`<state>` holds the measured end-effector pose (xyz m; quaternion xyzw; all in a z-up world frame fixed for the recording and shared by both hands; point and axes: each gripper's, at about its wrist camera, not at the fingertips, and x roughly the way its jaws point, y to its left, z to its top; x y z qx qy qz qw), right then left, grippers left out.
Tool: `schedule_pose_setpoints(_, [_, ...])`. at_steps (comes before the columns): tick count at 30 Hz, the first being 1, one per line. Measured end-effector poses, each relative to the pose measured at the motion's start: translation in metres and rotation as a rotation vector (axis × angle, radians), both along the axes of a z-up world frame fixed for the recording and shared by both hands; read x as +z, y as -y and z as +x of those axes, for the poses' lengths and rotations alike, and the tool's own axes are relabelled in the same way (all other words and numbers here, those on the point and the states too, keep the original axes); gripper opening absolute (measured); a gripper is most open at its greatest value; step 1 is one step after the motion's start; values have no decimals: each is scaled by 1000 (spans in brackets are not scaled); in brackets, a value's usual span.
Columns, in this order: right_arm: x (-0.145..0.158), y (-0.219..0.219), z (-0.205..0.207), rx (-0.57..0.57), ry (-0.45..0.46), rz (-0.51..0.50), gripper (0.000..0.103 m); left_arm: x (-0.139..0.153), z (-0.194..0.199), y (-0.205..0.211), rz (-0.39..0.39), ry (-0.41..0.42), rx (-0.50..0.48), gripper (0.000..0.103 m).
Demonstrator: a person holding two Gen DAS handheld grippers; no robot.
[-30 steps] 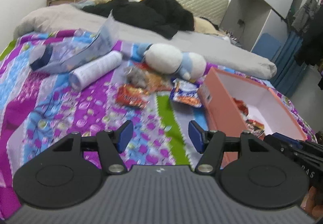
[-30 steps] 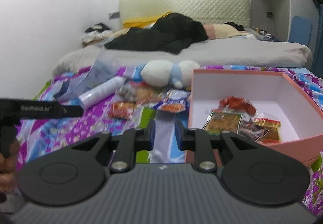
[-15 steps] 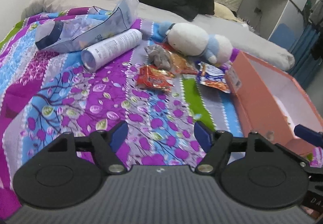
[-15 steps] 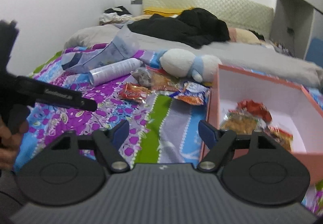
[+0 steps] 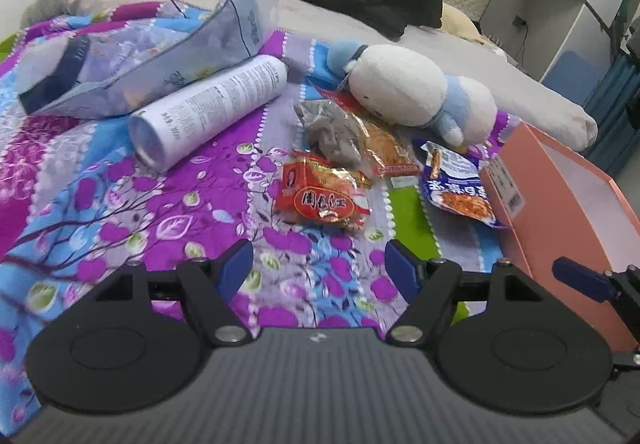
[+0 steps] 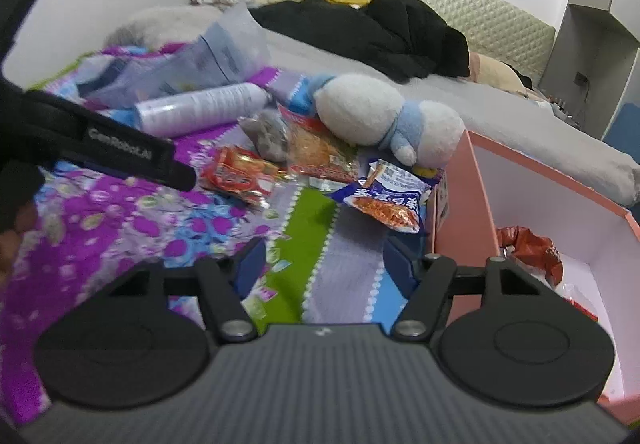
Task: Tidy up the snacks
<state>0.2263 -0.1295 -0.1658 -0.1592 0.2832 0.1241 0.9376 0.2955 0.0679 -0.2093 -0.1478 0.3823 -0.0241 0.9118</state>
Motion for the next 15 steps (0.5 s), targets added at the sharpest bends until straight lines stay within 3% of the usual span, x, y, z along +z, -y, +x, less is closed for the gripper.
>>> schedule_pose_setpoints(3, [-10, -5, 23, -19, -13, -32, 57, -11, 21, -1, 1, -9, -8, 77])
schedule_pose_setpoints(12, [-42, -23, 81, -16, 4, -160, 57, -33, 72, -1, 41, 2, -47, 77])
schedule_pose_setpoints(15, [-54, -32, 94, 2, 25, -229, 57, -41, 85, -3, 16, -10, -62, 77])
